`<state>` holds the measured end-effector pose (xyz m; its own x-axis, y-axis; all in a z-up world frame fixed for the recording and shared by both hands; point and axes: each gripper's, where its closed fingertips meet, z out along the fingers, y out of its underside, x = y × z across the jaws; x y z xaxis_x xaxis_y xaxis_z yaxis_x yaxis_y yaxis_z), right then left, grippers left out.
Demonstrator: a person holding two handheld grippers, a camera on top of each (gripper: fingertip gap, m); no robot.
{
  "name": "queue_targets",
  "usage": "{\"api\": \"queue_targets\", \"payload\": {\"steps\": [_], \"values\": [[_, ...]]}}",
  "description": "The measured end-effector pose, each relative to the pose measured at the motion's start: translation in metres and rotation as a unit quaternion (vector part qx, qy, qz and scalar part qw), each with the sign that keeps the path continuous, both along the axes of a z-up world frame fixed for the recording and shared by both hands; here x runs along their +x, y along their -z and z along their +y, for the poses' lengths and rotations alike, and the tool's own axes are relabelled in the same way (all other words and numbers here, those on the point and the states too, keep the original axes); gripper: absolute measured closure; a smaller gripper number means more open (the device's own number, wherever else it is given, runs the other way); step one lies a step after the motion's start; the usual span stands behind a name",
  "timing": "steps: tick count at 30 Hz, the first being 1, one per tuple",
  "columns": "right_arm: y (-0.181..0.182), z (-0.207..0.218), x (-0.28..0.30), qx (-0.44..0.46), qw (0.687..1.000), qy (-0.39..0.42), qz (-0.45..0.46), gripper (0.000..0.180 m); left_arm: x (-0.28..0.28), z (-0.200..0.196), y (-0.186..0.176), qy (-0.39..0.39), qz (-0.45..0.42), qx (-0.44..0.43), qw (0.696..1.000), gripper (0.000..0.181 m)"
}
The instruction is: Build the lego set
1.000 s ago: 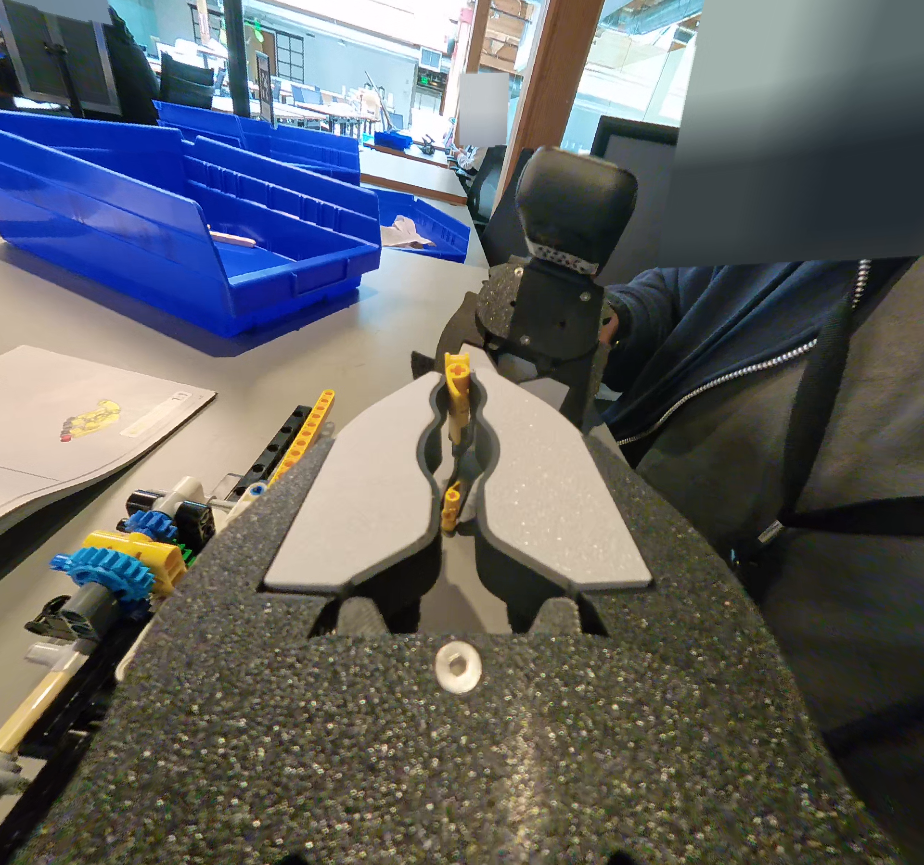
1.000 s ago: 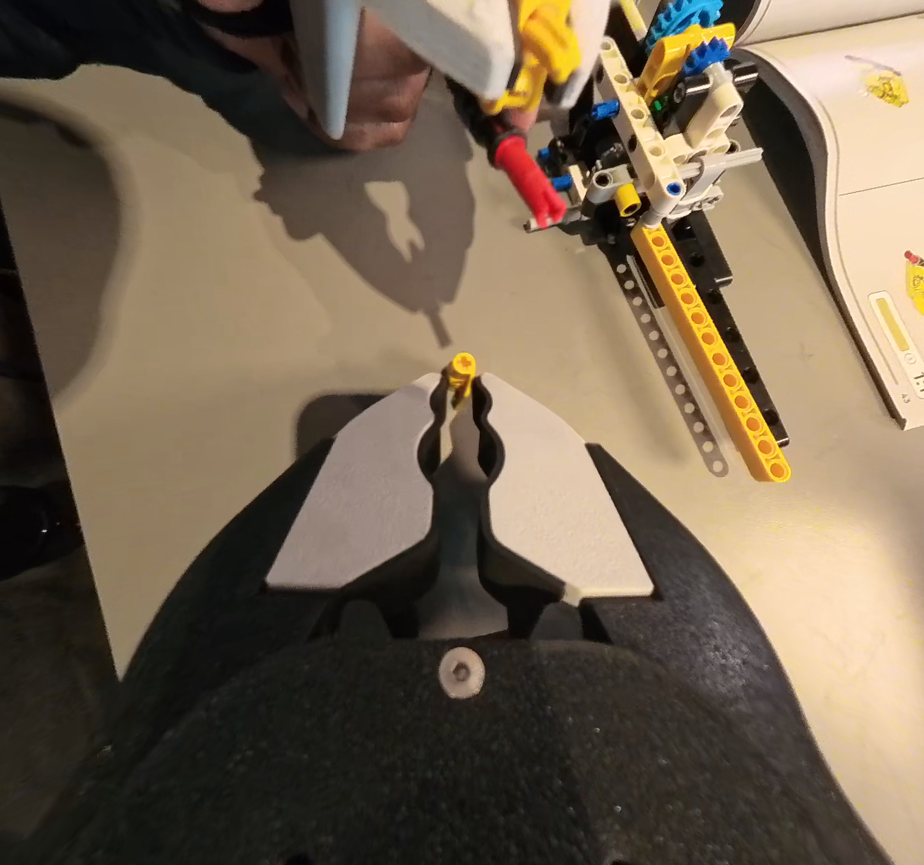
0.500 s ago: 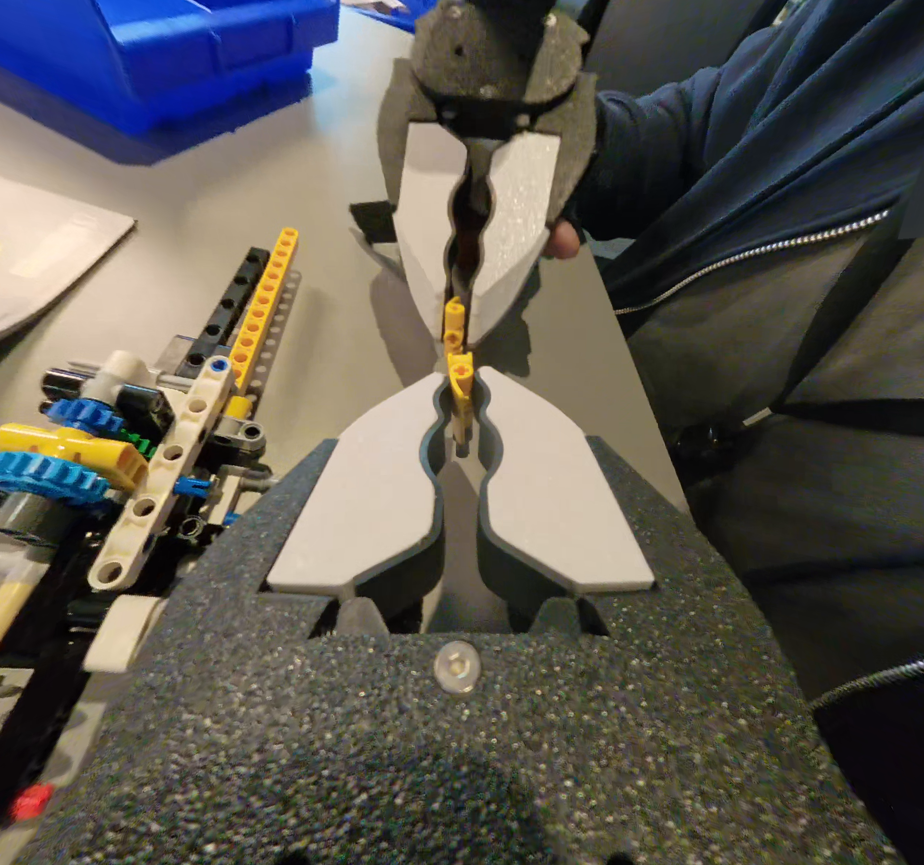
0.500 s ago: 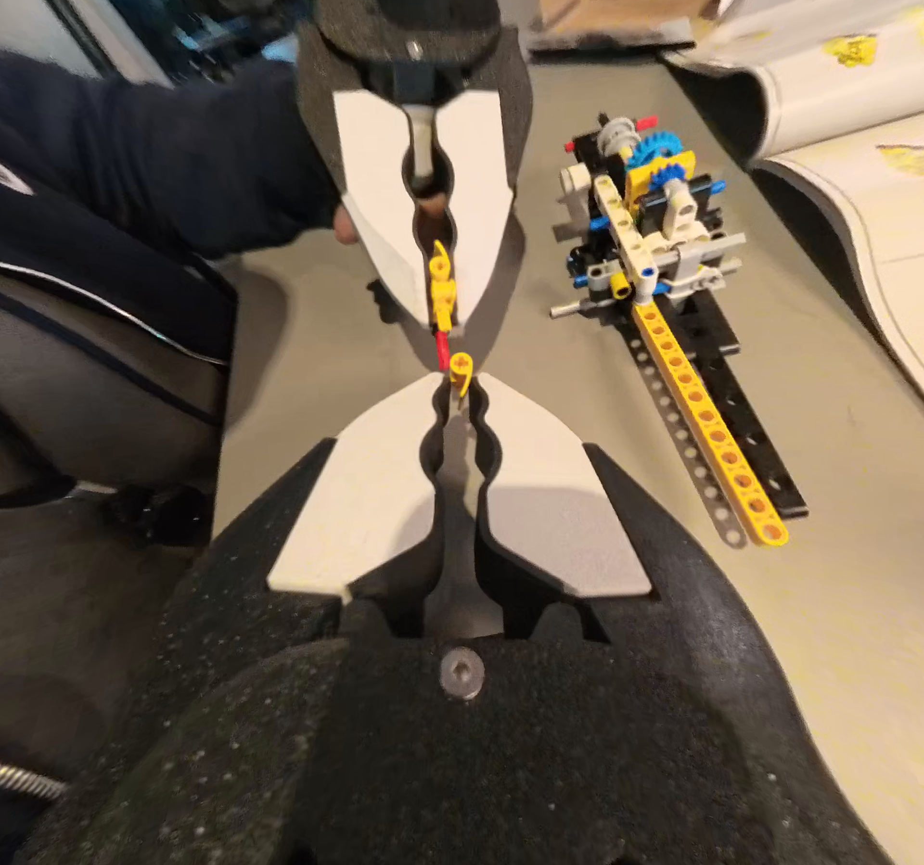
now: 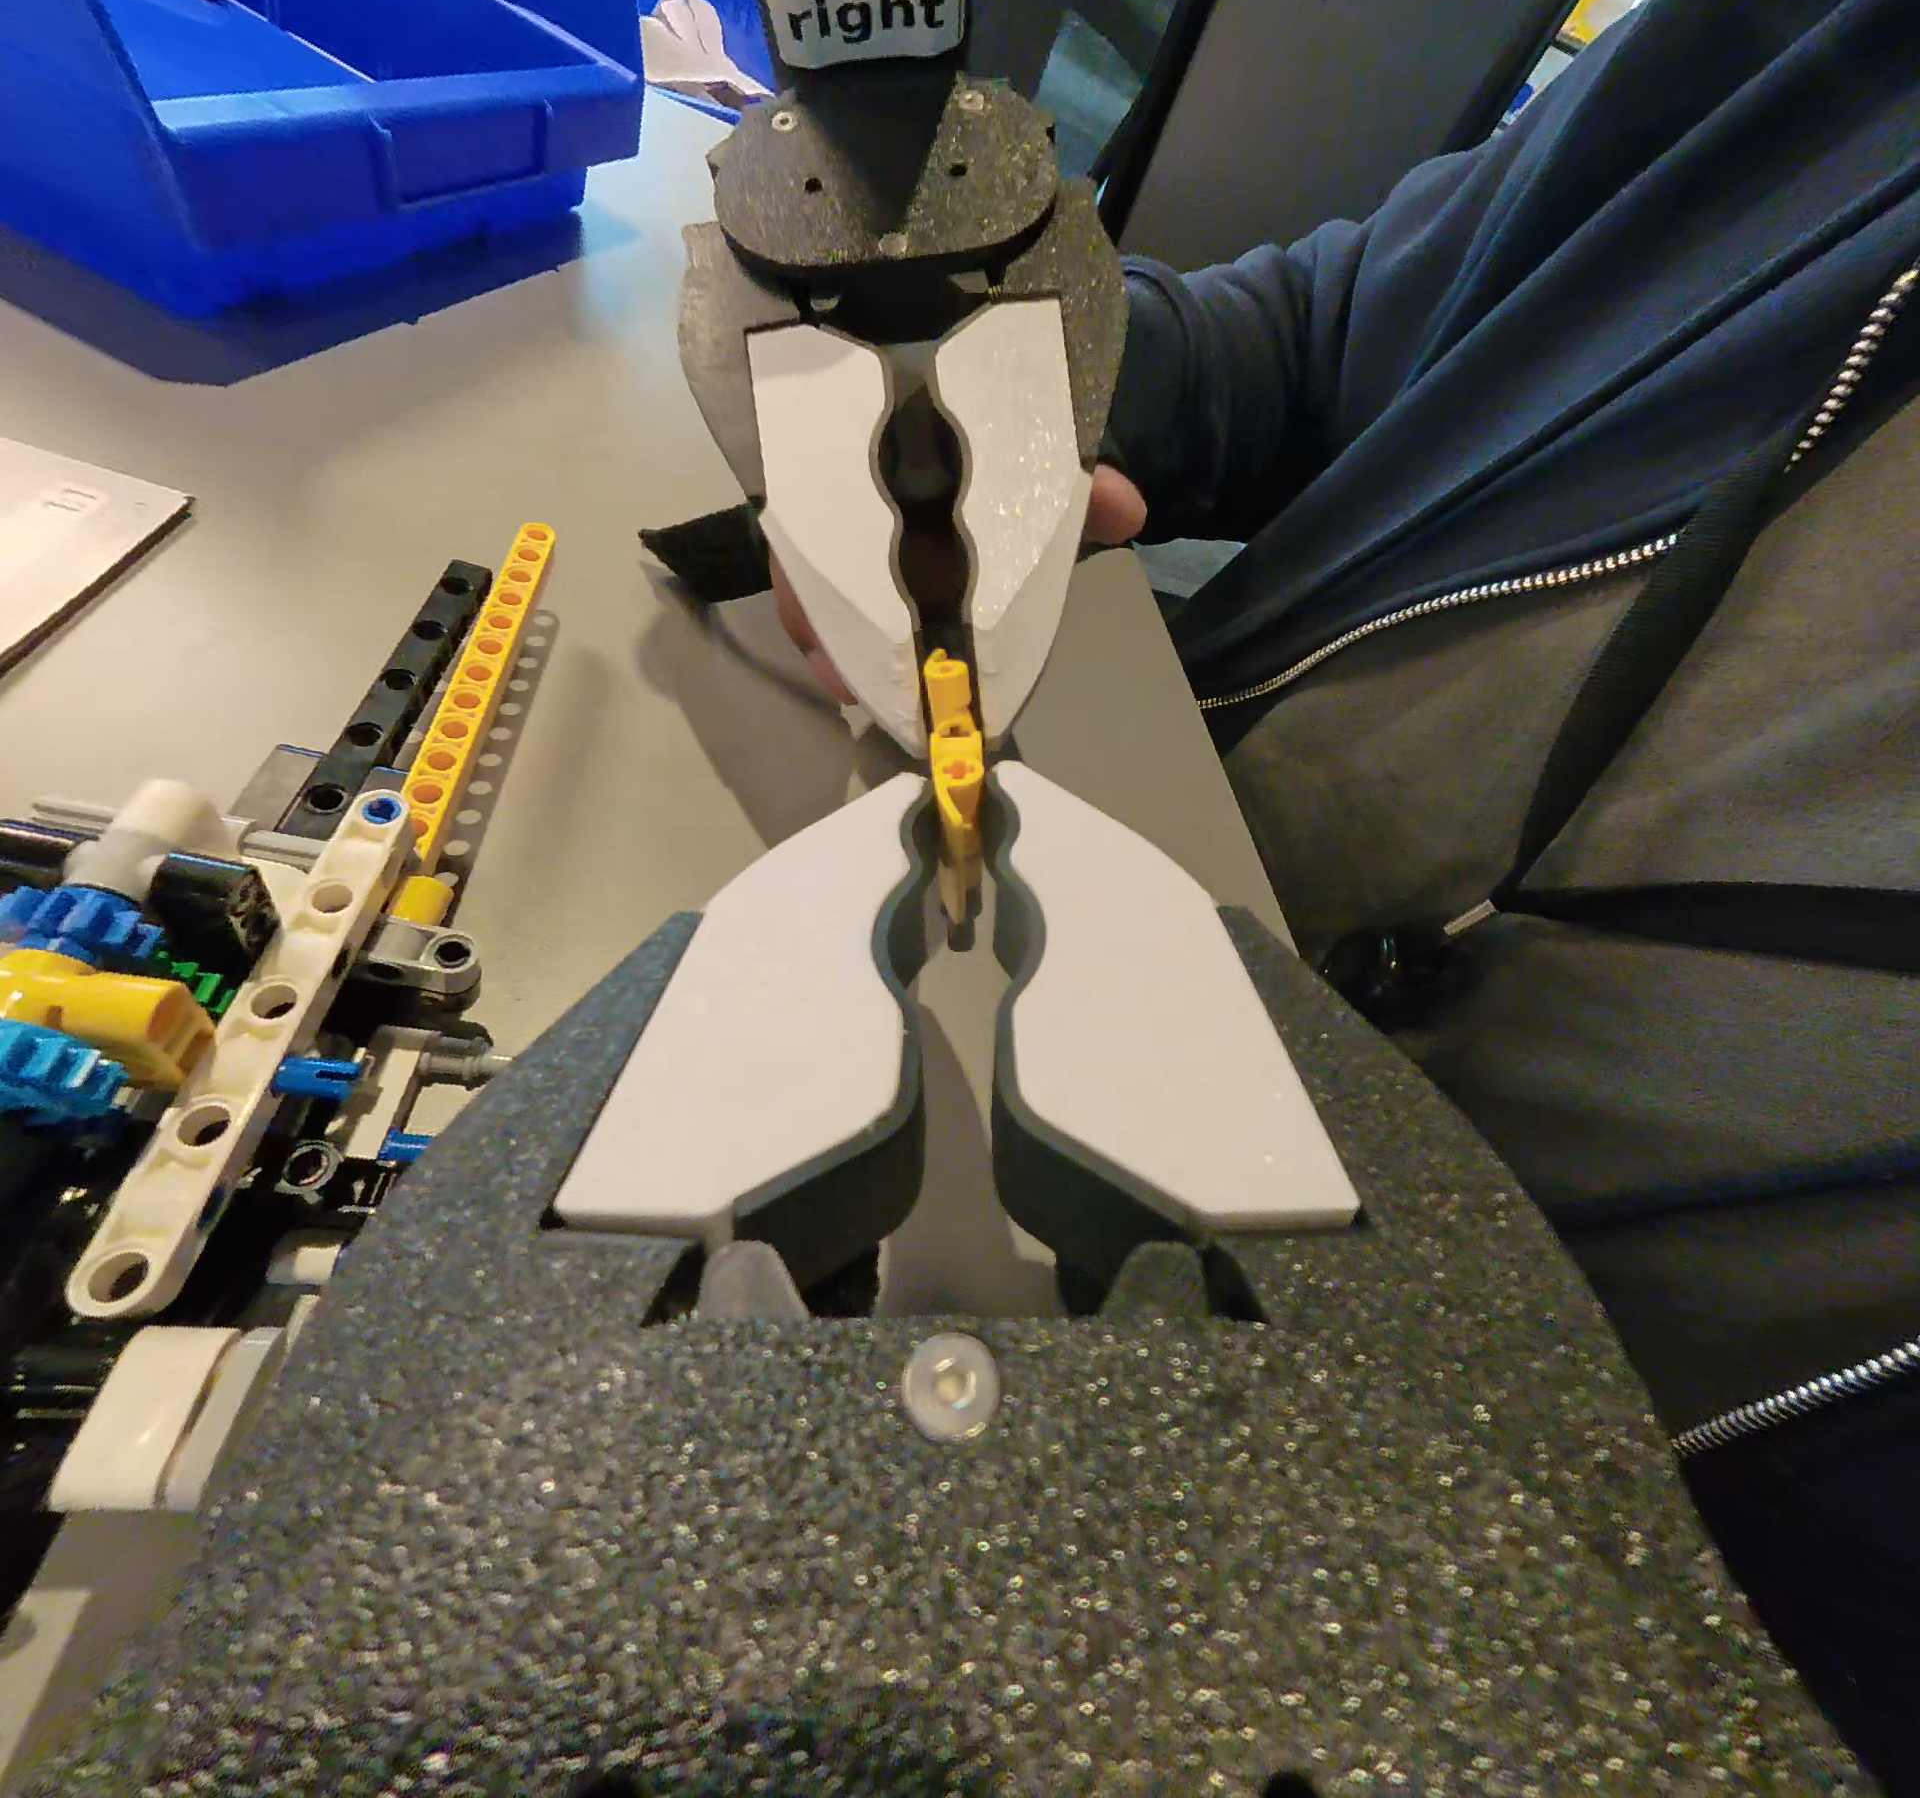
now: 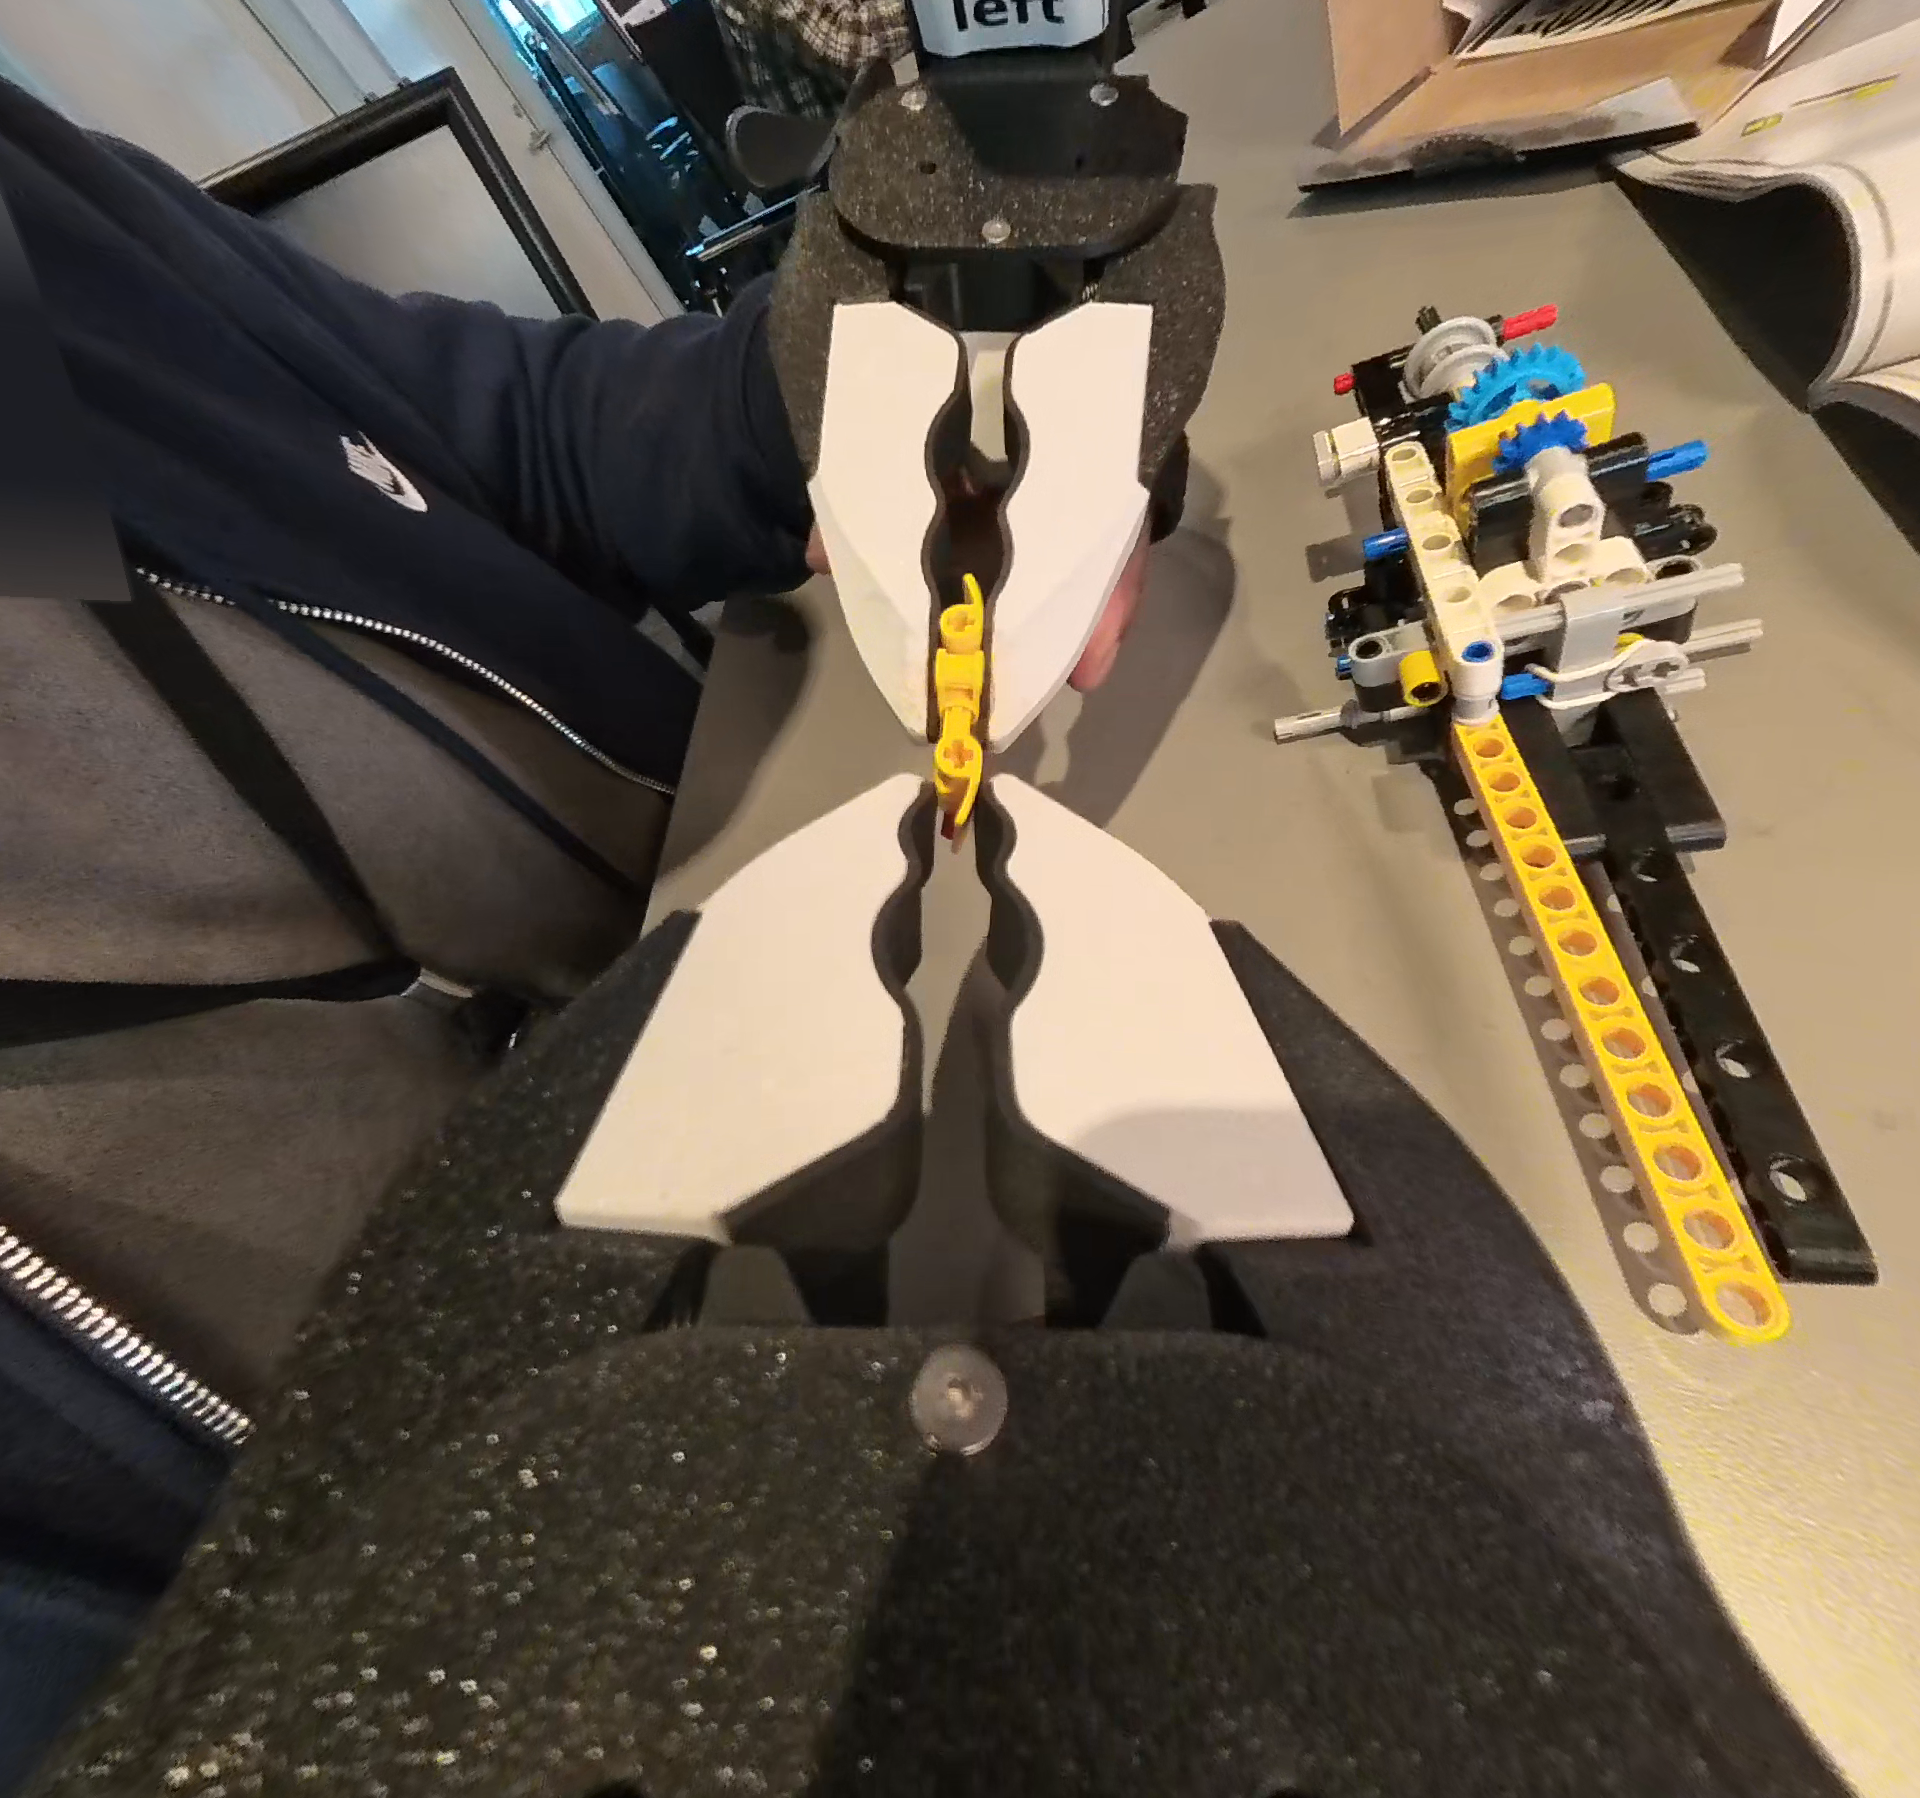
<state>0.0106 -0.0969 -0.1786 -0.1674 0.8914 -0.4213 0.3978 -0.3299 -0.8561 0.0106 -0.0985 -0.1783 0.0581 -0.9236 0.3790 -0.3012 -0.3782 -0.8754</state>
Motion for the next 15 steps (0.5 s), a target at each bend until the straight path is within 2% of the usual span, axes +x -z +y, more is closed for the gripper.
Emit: {"api": "queue_targets", "payload": {"steps": [15], "values": [[0.0049, -0.0035, -0.0009, 0.007, 1.0, -0.007, -0.017, 0.173, 0.0021, -0.0026, 0.0038, 0.008, 0.011, -0.016, 1.0, 0.173]]}}
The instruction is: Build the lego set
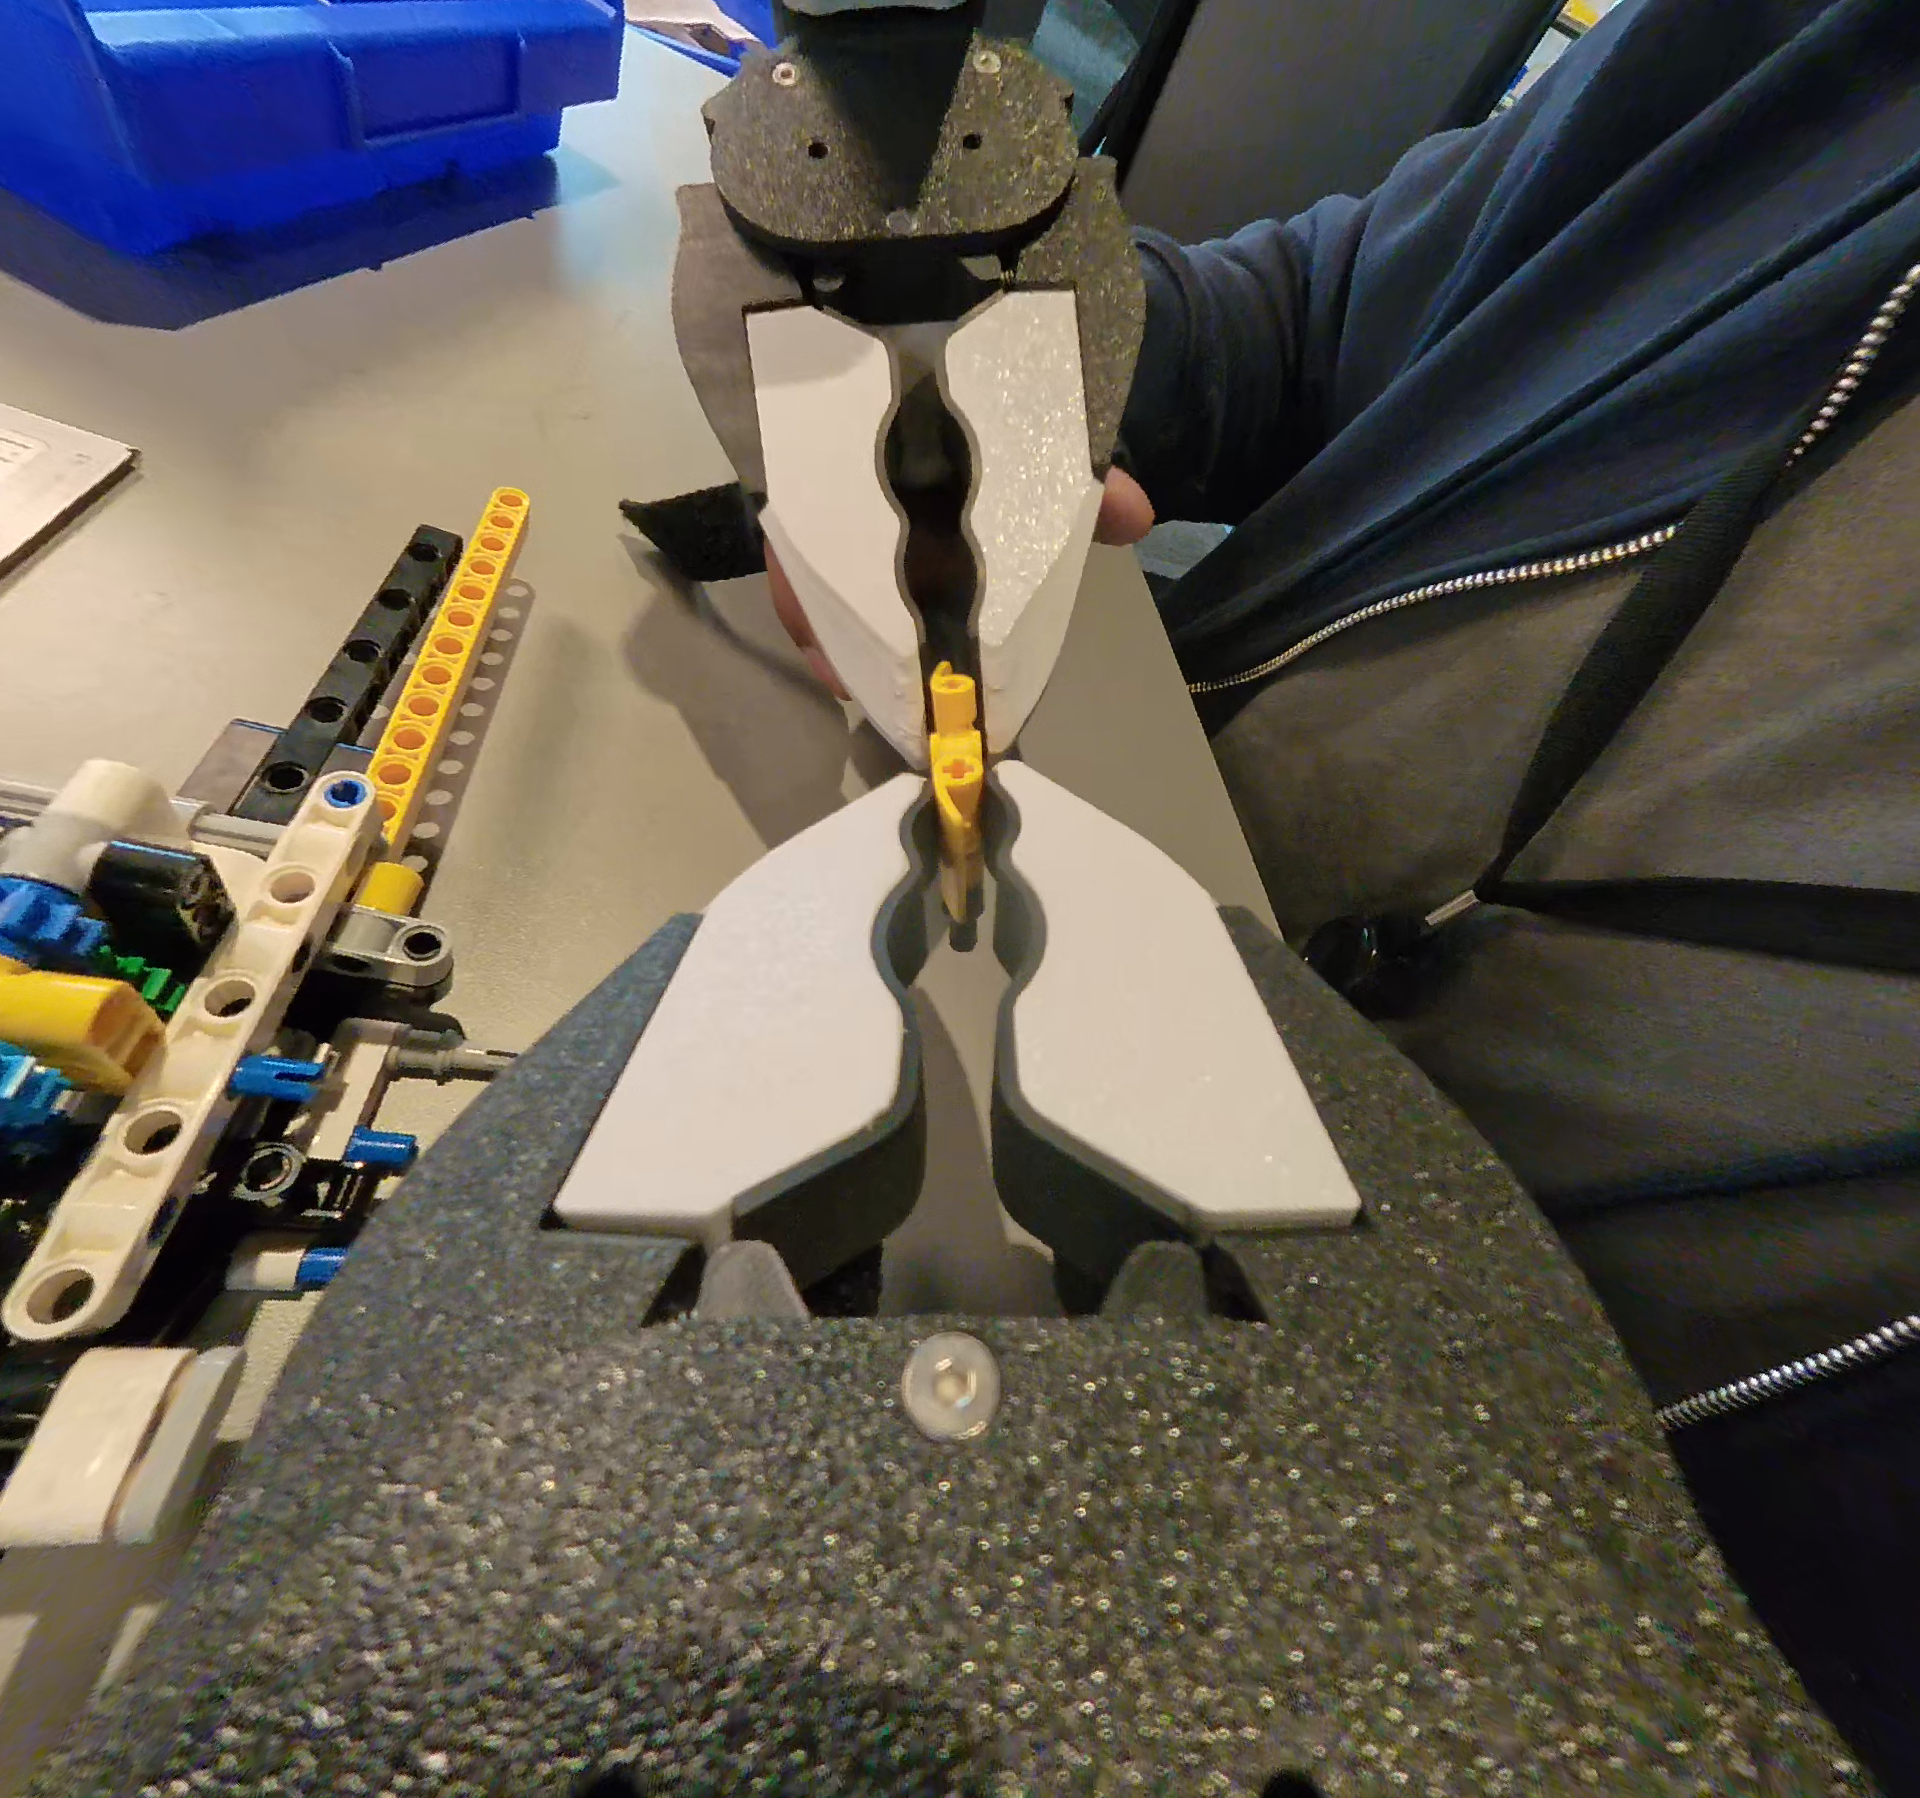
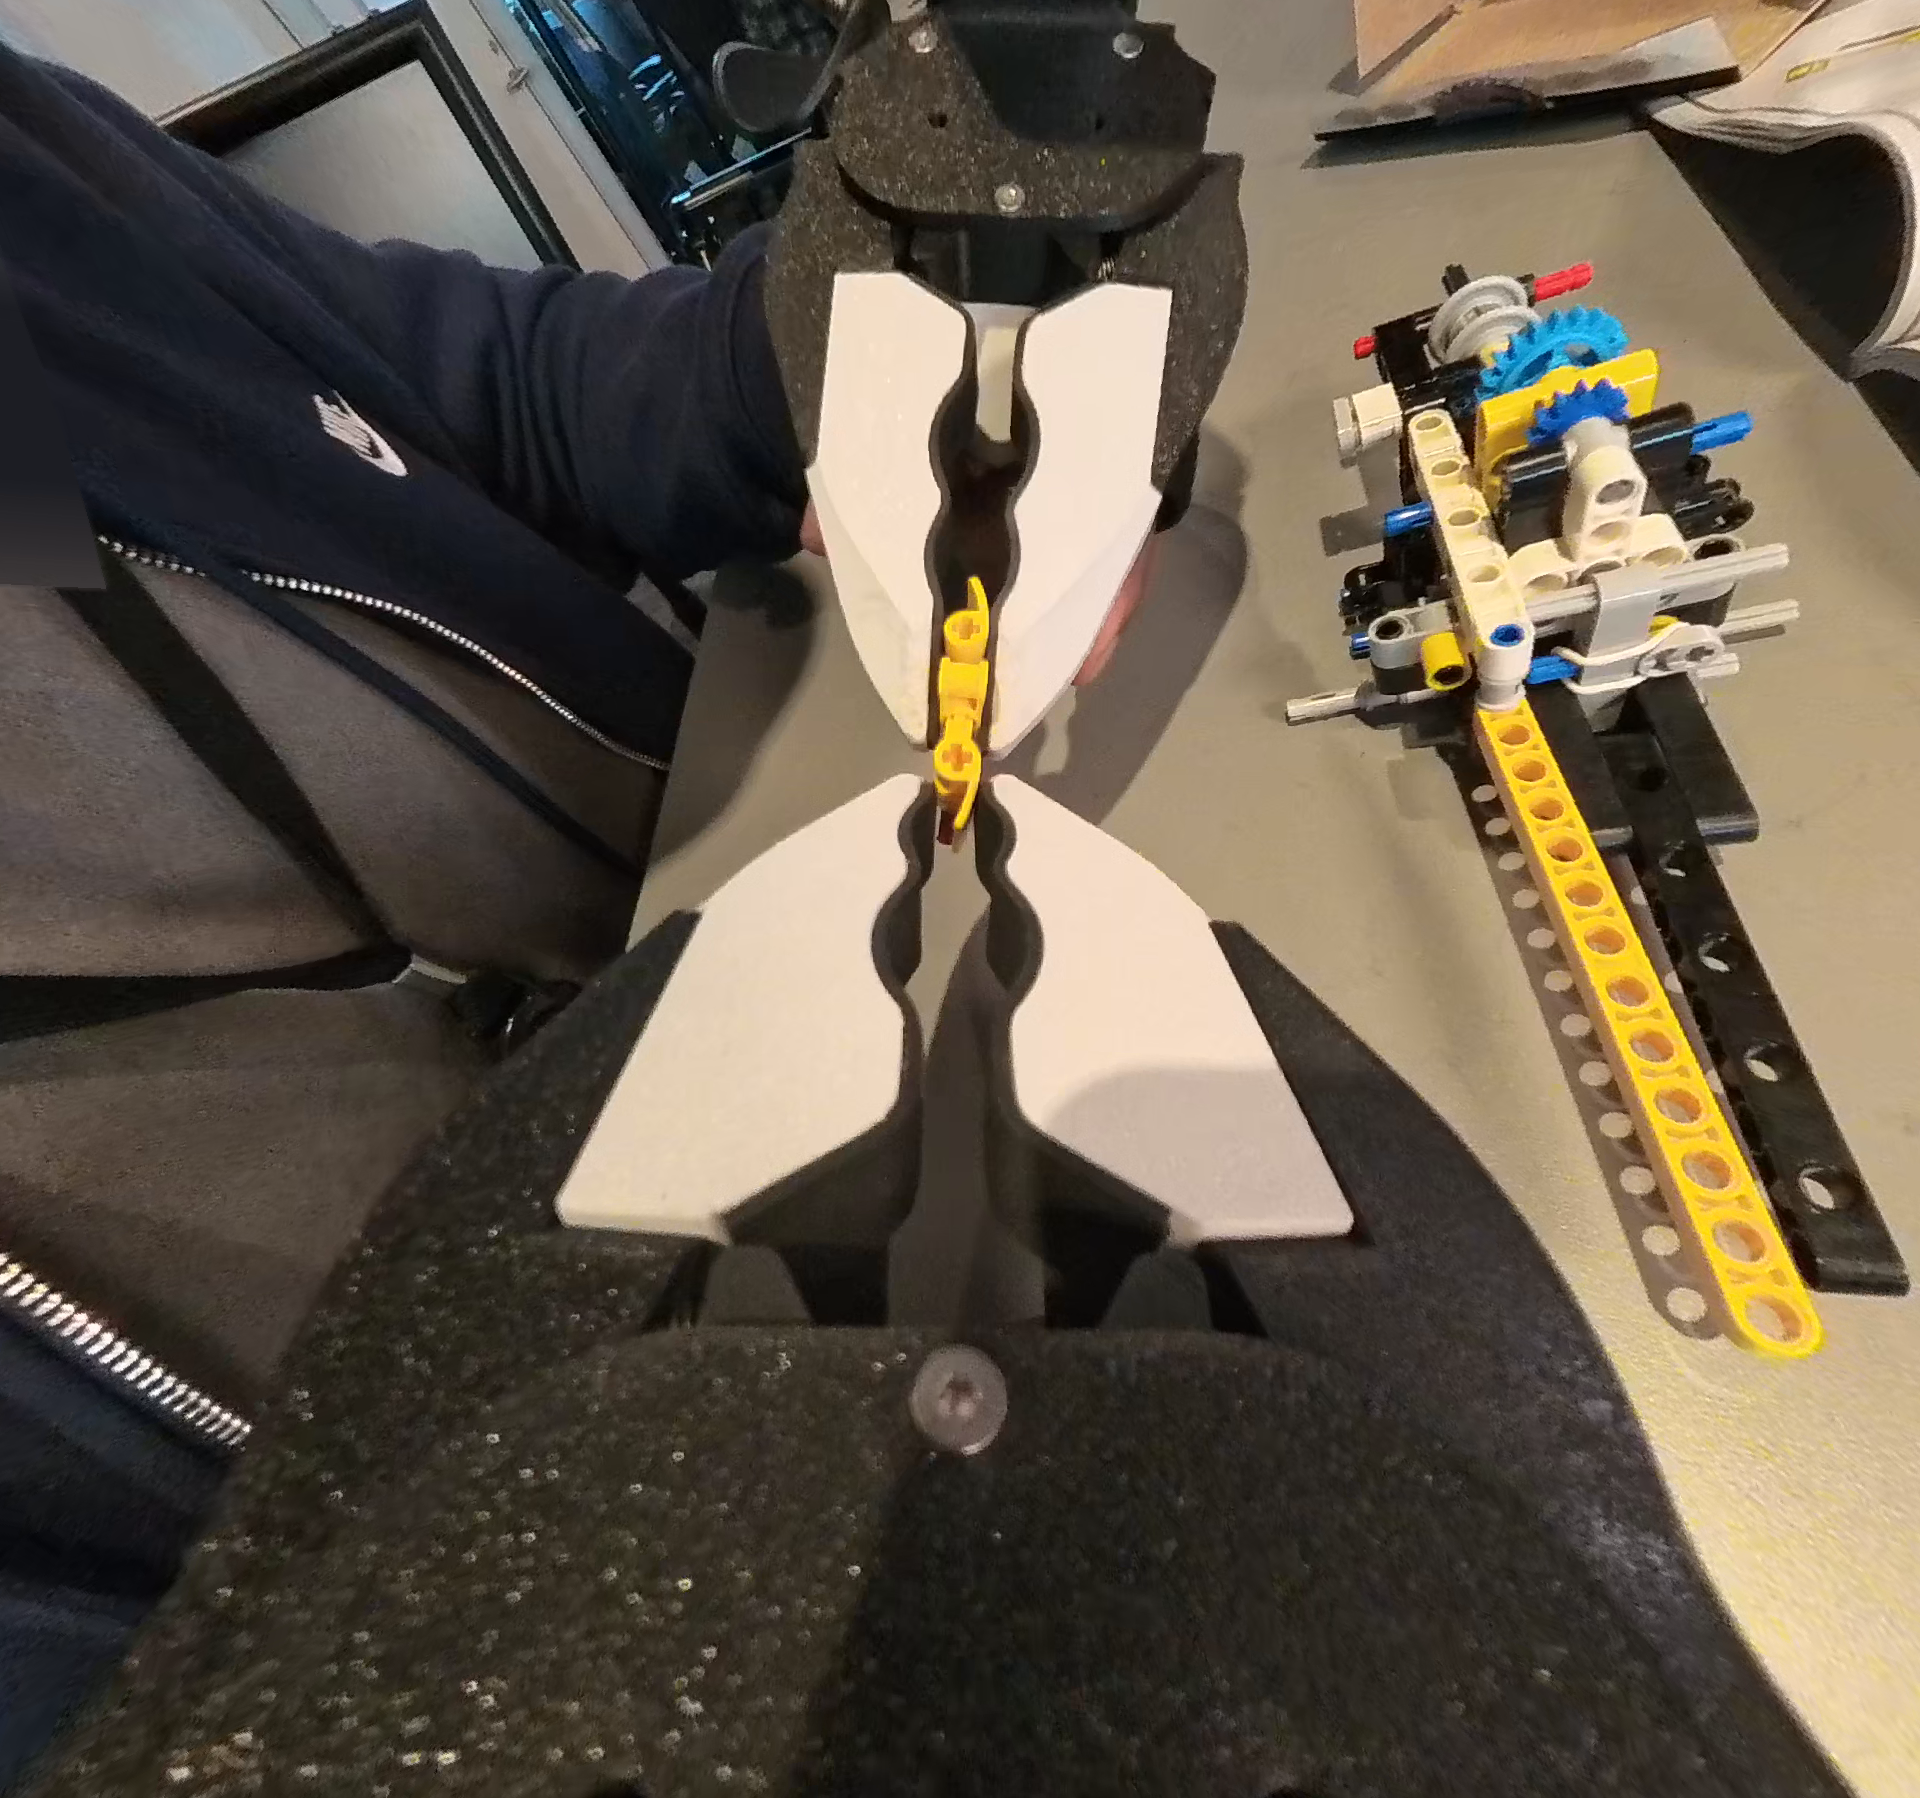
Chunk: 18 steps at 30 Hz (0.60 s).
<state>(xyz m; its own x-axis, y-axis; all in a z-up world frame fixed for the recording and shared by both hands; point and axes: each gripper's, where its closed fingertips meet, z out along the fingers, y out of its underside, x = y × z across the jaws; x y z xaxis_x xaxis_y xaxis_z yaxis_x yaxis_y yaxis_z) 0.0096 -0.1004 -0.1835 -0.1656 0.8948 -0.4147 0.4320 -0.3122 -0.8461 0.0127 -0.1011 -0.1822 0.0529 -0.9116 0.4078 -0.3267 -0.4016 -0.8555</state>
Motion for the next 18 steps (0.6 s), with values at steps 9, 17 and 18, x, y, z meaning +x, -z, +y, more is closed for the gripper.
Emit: {"api": "queue_targets", "payload": {"steps": [9, 17, 18], "values": [[0.005, -0.001, 0.0, 0.003, 1.0, -0.002, -0.021, 0.173, 0.001, 0.0, 0.005, 0.0, 0.017, -0.012, 1.0, 0.173], [0.016, -0.004, -0.001, 0.013, 0.998, -0.016, -0.064, 0.174, 0.0, -0.004, 0.017, 0.01, 0.058, -0.022, 0.998, 0.173], [0.017, -0.005, -0.001, 0.017, 0.997, -0.019, -0.069, 0.174, 0.0, -0.005, 0.018, 0.012, 0.061, -0.024, 0.998, 0.173]]}}
